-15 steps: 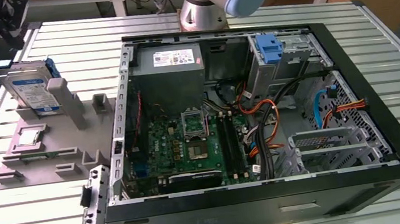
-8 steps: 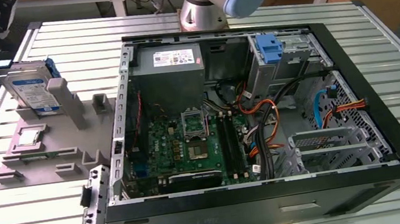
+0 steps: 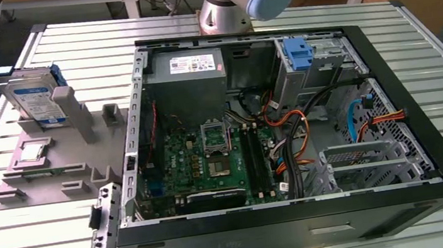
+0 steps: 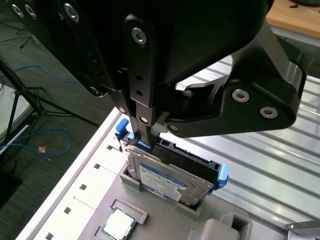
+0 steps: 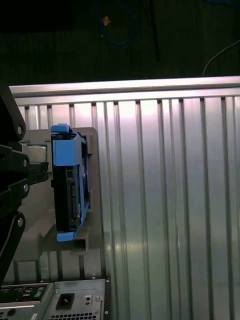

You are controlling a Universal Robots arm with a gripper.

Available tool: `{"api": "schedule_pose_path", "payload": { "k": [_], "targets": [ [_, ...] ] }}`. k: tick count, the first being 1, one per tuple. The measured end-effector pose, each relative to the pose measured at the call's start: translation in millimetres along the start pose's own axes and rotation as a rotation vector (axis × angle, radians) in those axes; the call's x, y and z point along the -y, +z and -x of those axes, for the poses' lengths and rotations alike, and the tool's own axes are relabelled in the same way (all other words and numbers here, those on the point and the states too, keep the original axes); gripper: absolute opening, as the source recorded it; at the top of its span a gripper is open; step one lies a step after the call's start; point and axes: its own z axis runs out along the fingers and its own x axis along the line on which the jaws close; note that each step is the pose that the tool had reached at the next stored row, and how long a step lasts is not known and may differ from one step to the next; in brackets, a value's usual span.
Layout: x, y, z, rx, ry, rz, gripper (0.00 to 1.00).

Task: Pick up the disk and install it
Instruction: 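Reach for the disk, then pick up the disk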

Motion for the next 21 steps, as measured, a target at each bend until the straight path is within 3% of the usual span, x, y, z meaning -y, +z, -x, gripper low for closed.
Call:
{"api": "schedule_pose_path", "payload": {
  "k": [9, 21],
  "targets": [
    [0.4, 0.0, -4.9, -0.0001, 0.000, -0.0001, 0.10],
    [0.4, 0.0, -5.9, -0.0001, 0.000, 0.0000, 0.10]
  ]
}}
